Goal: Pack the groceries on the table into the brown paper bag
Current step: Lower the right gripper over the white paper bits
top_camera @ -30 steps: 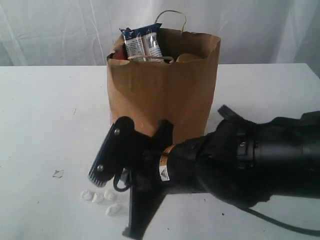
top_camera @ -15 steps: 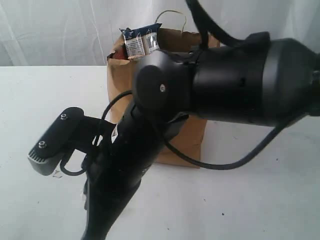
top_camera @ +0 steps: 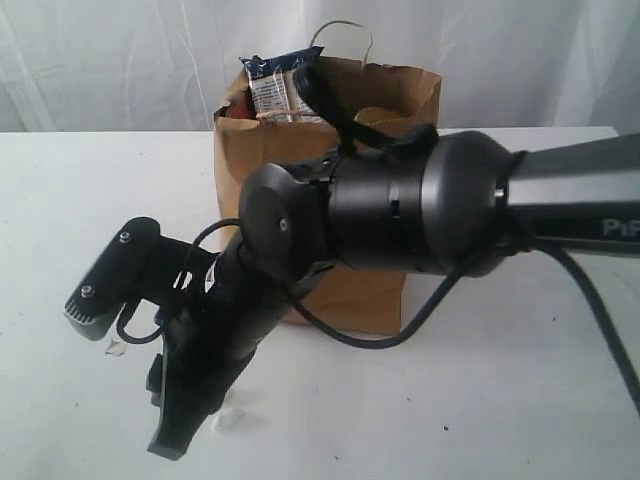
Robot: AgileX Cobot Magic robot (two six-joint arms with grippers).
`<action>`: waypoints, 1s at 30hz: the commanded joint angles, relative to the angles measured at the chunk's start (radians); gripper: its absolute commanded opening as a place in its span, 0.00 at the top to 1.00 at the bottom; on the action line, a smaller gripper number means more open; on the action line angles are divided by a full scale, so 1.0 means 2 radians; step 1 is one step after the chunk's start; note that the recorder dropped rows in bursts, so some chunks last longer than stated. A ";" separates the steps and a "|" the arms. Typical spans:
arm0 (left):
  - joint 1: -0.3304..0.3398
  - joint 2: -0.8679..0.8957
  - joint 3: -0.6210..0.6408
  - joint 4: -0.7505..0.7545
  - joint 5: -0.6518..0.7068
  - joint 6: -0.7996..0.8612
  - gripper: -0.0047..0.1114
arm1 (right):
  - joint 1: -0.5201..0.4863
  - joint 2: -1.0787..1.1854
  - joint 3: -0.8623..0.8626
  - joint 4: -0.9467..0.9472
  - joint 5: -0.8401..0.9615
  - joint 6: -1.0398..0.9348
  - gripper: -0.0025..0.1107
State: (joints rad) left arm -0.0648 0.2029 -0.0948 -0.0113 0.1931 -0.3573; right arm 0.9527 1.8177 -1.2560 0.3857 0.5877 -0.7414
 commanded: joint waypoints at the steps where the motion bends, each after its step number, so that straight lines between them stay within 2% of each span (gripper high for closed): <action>1: -0.003 -0.002 0.000 -0.006 0.000 -0.002 0.96 | -0.018 0.024 -0.003 -0.012 -0.024 0.035 0.56; 7: -0.003 -0.002 0.000 -0.006 0.000 -0.002 0.96 | -0.034 0.049 -0.005 -0.012 -0.006 0.074 0.56; 21: -0.003 -0.002 0.000 -0.006 0.000 -0.002 0.96 | -0.038 0.100 -0.006 -0.012 -0.076 0.072 0.57; 30: -0.003 -0.002 0.000 -0.006 0.000 -0.002 0.96 | -0.038 0.105 -0.006 -0.012 -0.067 0.072 0.85</action>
State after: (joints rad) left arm -0.0648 0.2029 -0.0948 -0.0113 0.1931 -0.3573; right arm 0.8839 2.0284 -1.2634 0.3619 0.4469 -0.5971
